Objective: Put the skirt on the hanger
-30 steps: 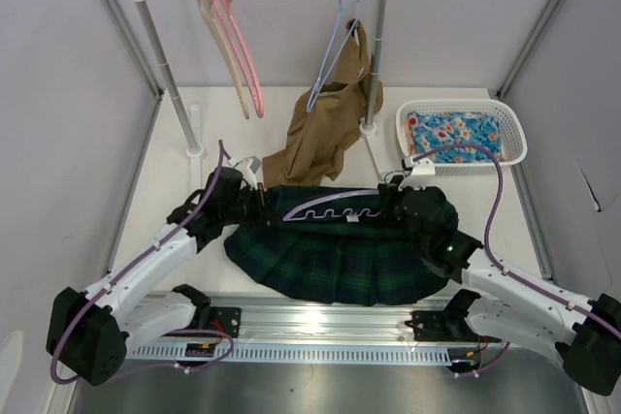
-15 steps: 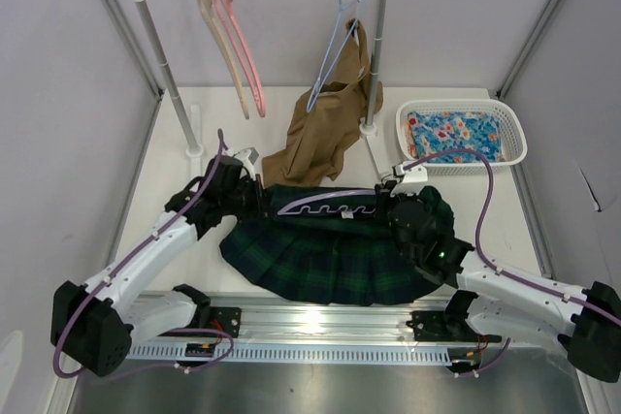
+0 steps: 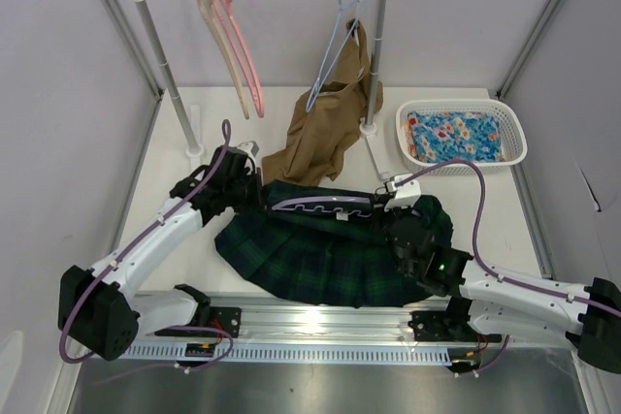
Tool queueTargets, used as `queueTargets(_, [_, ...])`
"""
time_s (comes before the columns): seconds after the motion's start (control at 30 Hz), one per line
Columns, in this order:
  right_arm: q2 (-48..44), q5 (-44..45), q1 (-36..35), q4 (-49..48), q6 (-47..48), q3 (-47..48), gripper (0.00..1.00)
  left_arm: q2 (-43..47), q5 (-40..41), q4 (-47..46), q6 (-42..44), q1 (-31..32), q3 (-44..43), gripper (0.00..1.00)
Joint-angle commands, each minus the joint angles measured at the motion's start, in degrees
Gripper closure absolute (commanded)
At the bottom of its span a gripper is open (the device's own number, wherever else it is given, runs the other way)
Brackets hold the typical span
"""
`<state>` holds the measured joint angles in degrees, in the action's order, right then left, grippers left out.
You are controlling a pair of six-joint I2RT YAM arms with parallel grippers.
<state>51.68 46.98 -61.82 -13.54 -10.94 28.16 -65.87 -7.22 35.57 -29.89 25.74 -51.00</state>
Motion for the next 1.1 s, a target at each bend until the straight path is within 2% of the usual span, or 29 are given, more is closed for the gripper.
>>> queueTargets(0.0, [0.08,1.88,-1.46,6.86,5.75,-1.27,1.0,-0.4,0.9,-3.4,1.41,-0.51,-4.89,1.0])
queueTargets(0.47, [8.26,6.01,-7.17,10.29,5.84,1.63,1.0,-2.95,6.43,-0.77,5.54,-0.51,-7.71,1.0])
queueTargets(0.67, [9.84,7.86,-7.44,11.34,3.82,3.64,1.0,-3.39,3.36,-0.94,5.28,-0.34,-8.24,1.0])
queueTargets(0.8, [13.79,15.22,-7.7,11.96,3.64,6.46,1.0,-2.25,1.52,0.19,5.19,0.1,-8.85,1.0])
queueTargets(1.07, [15.47,23.85,-6.21,10.55,4.26,9.8,1.0,-1.9,-0.42,5.03,6.86,0.1,-12.19,1.0])
